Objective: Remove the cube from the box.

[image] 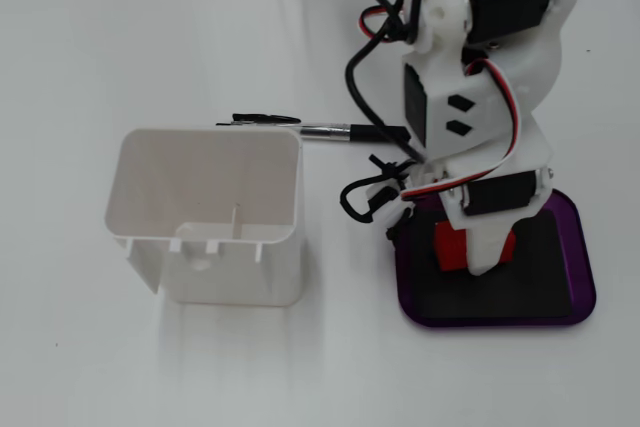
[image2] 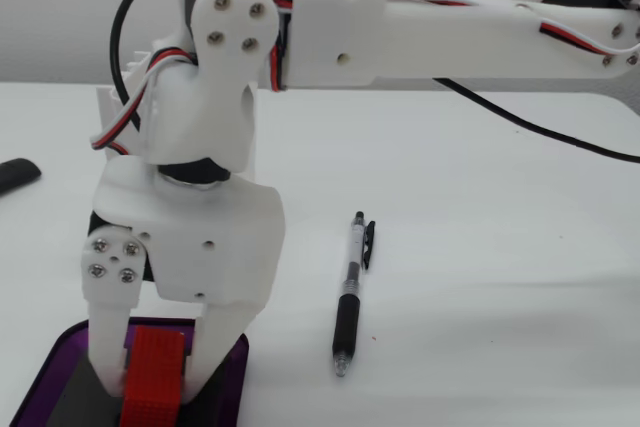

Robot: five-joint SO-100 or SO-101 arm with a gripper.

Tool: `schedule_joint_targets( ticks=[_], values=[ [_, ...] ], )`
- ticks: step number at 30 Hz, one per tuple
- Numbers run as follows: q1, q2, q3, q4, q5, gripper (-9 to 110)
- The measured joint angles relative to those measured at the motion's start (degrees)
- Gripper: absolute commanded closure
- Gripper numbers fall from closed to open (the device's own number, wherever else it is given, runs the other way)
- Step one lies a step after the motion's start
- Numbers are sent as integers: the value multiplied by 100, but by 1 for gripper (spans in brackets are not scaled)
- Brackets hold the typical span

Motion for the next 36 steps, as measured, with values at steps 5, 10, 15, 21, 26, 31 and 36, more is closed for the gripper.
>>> schedule_joint_targets(
  ticks=[5,10,15,21,26,31,36],
  values=[
    [-26,176,-1072,1020,-9,102],
    [9,1283,-1151,1397,-114,102],
    [0,2672,281,1433,-114,102],
    [0,4271,2531,1433,-114,102],
    [0,5590,4649,817,-114,102],
    [9,6759,7119,-501,-114,102],
    [9,7392,9352,-1767,-123,102]
  ],
)
